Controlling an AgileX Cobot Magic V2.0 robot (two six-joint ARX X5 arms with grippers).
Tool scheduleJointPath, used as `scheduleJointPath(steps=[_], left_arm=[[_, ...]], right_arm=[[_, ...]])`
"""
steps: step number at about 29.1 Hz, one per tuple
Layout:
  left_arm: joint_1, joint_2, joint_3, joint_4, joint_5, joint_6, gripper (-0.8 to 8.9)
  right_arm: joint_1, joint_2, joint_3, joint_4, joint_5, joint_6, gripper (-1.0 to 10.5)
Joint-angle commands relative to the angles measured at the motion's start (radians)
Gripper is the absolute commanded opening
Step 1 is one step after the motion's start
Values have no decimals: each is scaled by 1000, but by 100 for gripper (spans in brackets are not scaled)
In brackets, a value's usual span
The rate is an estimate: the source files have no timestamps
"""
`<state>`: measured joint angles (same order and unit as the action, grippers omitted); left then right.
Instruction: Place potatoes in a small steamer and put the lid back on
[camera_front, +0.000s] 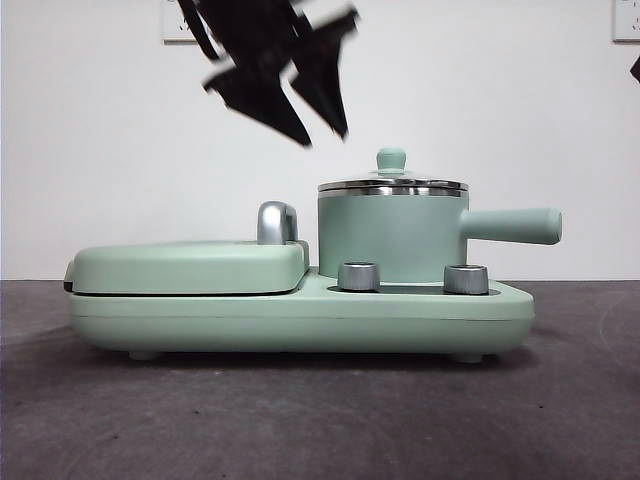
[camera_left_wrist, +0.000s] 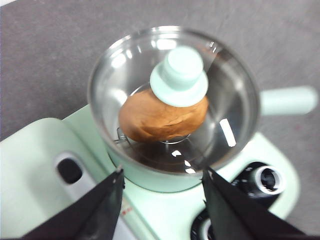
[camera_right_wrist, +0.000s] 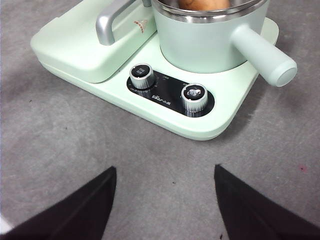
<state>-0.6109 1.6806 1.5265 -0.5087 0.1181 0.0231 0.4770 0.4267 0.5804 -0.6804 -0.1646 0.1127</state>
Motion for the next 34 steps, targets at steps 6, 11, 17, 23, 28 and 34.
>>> scheduleJointPath(steps=[6,11,17,23,28,34], left_arm=[[8,-130,13,-132,40,-68,253],[9,-237,-52,-149,40,-61,250],[18,-412,-241,-143,40,-62,249],[23,-651,-509,-73,39,-145,250],[23,-814,-673,-73,35,-202,250],[23,-871,-739,-121,9,-223,250]], right_arm=[[5,100,7,26,-27,-32,309],[6,200,7,143,-86,-46,309],[7,307,9,280,-137,-45,309],[20,396,9,343,-154,-45,309],[47,449,10,407,-154,-45,309],[63,459,10,405,-165,-44,309]])
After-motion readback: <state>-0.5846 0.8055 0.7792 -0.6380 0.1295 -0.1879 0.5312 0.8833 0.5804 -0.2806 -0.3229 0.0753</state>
